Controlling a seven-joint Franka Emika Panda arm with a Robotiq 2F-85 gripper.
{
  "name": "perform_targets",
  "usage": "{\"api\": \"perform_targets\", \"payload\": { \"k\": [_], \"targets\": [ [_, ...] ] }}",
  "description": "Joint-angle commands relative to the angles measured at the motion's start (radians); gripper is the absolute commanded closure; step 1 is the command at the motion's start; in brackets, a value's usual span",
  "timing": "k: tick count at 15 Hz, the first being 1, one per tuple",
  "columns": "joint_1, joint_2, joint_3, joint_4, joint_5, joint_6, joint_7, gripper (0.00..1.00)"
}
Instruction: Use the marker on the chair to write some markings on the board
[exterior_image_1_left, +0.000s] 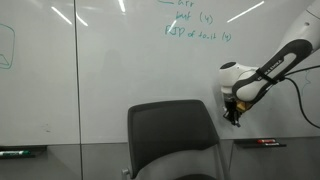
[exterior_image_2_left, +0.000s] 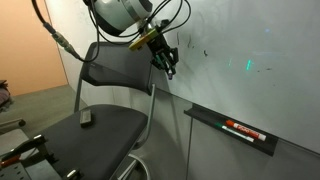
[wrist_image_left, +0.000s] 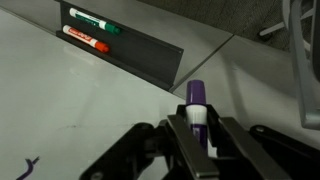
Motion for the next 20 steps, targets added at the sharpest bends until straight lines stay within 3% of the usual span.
{"api": "perform_targets", "payload": {
  "k": [1,13,20],
  "targets": [
    [0.02,0.036,-0.031,0.065,-0.016,-0.02,0.024,0.94],
    [-0.008,0.071,-0.096,0.08,0.013,-0.018,0.047,0.94],
    [0.016,0.021,-0.102,0.043,0.002,-0.069,0.065,0.94]
  ]
}}
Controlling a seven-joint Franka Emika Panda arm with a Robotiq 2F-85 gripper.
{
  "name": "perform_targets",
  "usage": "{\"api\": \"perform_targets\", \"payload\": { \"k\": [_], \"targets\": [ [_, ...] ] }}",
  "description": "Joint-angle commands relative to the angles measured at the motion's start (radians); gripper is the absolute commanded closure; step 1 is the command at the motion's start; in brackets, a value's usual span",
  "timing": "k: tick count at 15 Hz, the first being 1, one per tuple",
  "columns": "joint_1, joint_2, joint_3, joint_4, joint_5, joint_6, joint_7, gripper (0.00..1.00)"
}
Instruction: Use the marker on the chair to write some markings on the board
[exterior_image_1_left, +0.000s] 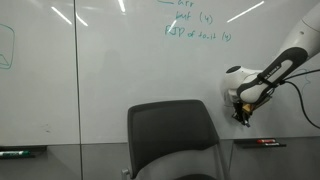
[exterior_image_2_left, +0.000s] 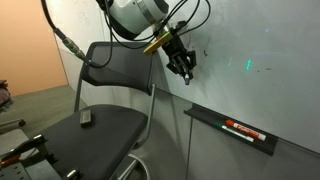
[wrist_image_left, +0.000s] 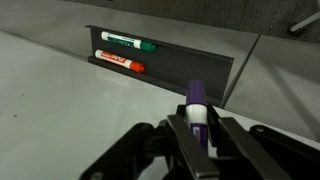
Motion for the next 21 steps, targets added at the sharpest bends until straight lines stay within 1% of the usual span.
{"api": "perform_targets", "payload": {
  "k": [1,2,4,6,7,9,11,12,14,16,19,21],
  "targets": [
    [0.038,-0.057,0.009,-0.031,0.0,-0.101,0.012,0.94],
    [0.052,-0.069,0.016,-0.037,0.0,-0.16,0.017,0.94],
    [0.087,-0.104,0.032,-0.052,-0.012,-0.315,0.035,0.94],
    [0.098,-0.149,0.073,-0.085,0.018,-0.43,0.015,0.94],
    [0.099,-0.168,0.095,-0.105,0.035,-0.474,-0.001,0.94],
    [0.091,-0.213,0.141,-0.184,0.08,-0.491,-0.04,0.94],
    [0.082,-0.25,0.179,-0.285,0.126,-0.441,-0.099,0.94],
    [0.079,-0.259,0.192,-0.337,0.145,-0.394,-0.115,0.94],
    [0.077,-0.253,0.208,-0.421,0.163,-0.276,-0.132,0.94],
    [0.071,-0.213,0.221,-0.481,0.219,-0.147,-0.185,0.94],
    [0.09,-0.1,0.231,-0.513,0.235,0.015,-0.219,0.94],
    [0.114,-0.004,0.228,-0.48,0.218,0.073,-0.207,0.94]
  ]
}}
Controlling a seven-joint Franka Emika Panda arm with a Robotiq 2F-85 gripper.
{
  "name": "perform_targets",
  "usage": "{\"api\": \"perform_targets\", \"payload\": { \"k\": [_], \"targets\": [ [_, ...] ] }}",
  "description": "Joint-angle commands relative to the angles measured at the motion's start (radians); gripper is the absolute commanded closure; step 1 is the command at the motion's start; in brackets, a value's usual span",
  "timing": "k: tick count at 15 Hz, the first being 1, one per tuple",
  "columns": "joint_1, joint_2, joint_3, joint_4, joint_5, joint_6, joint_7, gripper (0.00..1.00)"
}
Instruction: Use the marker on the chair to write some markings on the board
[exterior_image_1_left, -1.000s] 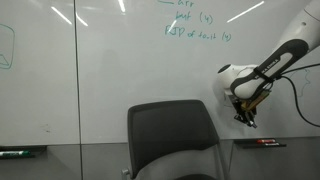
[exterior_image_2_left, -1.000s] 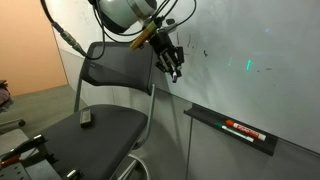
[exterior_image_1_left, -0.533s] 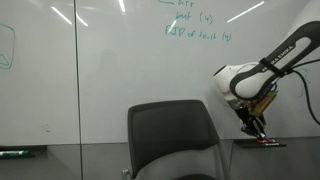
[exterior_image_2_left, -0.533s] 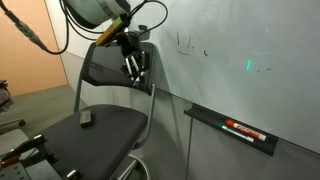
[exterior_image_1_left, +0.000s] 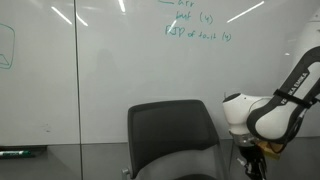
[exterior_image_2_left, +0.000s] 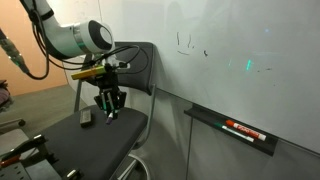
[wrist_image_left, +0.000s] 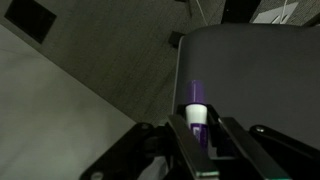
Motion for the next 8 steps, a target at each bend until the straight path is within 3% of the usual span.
{"api": "perform_targets", "payload": {
  "k": [1,5,8],
  "targets": [
    [0.027,0.155,0.011,0.055,0.022,0.104,-0.038,0.94],
    [0.072,0.285,0.028,0.122,0.061,0.157,-0.078,0.94],
    [0.088,0.317,0.037,0.158,0.111,0.149,-0.109,0.93]
  ]
}}
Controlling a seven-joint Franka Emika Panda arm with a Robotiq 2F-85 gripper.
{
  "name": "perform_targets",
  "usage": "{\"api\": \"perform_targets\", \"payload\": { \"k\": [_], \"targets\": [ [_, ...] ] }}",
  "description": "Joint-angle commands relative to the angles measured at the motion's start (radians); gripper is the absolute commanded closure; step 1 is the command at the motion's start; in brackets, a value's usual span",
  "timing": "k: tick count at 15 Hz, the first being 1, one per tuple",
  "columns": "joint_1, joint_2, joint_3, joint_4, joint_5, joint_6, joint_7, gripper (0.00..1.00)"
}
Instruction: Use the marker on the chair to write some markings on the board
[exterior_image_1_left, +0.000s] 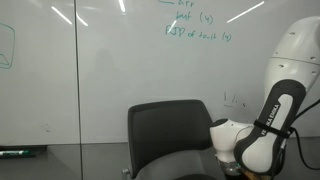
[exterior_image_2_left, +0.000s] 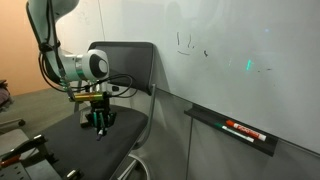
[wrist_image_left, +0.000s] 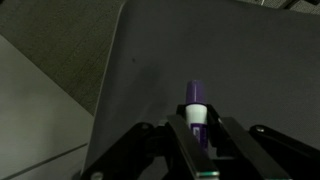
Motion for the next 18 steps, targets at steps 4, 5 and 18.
{"api": "perform_targets", "payload": {
  "k": [4,5,18],
  "targets": [
    [0.018,-0.041,0.009,0.054,0.105,-0.107,-0.093,0.36],
    [0.003,-0.075,0.018,0.046,0.137,-0.154,-0.105,0.29],
    [-0.08,-0.607,0.001,-0.135,0.311,-0.42,-0.006,0.0]
  ]
}}
